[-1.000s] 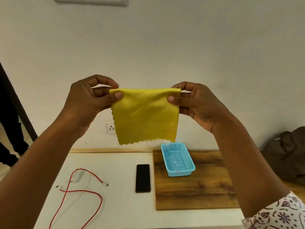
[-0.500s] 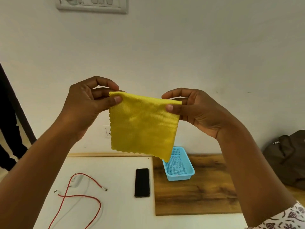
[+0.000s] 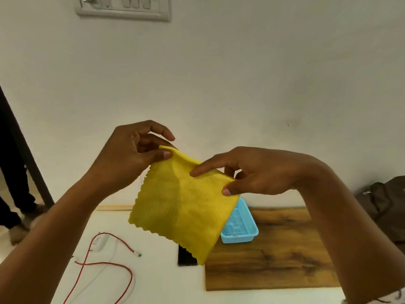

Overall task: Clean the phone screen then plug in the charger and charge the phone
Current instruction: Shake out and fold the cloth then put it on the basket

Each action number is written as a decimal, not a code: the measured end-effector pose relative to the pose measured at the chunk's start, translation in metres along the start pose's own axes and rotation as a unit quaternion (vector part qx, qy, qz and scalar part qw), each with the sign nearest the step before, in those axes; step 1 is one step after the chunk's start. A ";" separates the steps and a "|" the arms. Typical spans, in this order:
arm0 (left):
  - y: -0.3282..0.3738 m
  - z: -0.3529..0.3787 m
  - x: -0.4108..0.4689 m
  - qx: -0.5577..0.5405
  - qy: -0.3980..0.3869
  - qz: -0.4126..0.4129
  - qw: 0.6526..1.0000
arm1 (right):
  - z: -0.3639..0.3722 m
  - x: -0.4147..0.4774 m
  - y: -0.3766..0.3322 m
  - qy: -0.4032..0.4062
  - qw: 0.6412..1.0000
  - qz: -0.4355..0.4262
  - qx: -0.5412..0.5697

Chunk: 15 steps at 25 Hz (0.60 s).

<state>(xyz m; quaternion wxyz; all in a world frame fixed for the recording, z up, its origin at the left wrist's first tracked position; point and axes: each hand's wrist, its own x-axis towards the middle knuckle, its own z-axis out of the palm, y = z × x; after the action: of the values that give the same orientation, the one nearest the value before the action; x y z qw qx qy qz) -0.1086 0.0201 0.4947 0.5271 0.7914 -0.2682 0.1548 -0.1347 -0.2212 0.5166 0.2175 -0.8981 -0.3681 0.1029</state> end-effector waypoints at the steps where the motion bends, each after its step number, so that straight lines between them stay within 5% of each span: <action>1: -0.002 0.003 -0.001 0.007 0.013 -0.003 1.000 | 0.002 0.002 0.002 0.009 1.000 0.021 0.003; 5: -0.006 0.032 -0.012 0.067 0.084 -0.006 0.994 | 0.014 0.014 0.017 0.119 0.977 0.116 0.132; 9: -0.009 0.069 -0.021 0.134 0.068 0.029 0.988 | 0.029 0.033 0.020 0.209 0.898 0.195 0.334; 15: -0.014 0.087 -0.016 0.159 0.059 0.048 0.984 | 0.030 0.041 0.025 0.270 0.840 0.217 0.418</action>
<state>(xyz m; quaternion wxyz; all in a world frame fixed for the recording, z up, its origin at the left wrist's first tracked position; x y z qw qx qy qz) -0.1166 -0.0516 0.4414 0.4013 0.8411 -0.2460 0.2666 -0.1010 -0.1983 0.4774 0.6350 -0.7711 -0.0127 0.0449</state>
